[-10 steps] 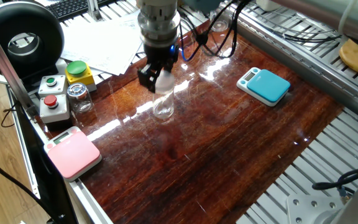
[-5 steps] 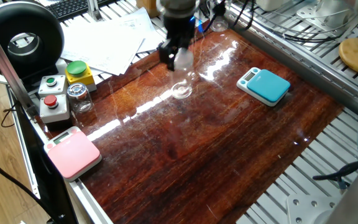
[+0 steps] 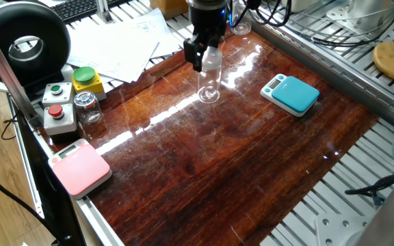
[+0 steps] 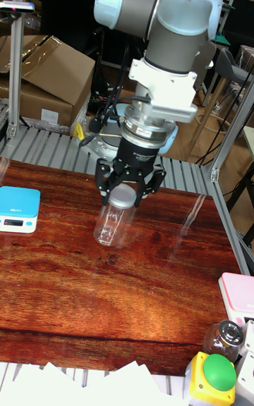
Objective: Place the block on the scale
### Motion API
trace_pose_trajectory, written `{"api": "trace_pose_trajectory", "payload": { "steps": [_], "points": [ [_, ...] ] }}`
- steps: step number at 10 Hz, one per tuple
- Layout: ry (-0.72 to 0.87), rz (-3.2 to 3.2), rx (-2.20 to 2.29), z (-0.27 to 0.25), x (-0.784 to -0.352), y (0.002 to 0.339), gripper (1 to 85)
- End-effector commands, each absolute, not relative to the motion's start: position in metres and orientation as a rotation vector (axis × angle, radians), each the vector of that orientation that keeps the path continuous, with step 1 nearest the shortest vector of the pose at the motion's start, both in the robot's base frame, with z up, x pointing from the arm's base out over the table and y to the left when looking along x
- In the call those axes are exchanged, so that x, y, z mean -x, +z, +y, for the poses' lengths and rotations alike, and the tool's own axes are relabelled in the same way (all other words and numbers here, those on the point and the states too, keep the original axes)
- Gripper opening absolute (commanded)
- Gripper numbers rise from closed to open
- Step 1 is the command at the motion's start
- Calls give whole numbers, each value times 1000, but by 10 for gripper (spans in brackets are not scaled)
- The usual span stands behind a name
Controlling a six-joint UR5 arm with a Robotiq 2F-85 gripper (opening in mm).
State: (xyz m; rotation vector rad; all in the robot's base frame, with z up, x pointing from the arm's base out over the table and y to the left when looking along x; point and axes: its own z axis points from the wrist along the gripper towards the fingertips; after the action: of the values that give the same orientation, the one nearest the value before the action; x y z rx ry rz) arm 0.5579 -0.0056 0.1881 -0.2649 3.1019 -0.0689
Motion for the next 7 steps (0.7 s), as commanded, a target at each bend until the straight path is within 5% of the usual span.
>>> {"api": "trace_pose_trajectory", "payload": {
  "steps": [1, 7],
  "points": [
    [-105, 3081, 159, -19, -564, 192, 93],
    [64, 3014, 498, -180, -520, 212, 143]
  ]
}}
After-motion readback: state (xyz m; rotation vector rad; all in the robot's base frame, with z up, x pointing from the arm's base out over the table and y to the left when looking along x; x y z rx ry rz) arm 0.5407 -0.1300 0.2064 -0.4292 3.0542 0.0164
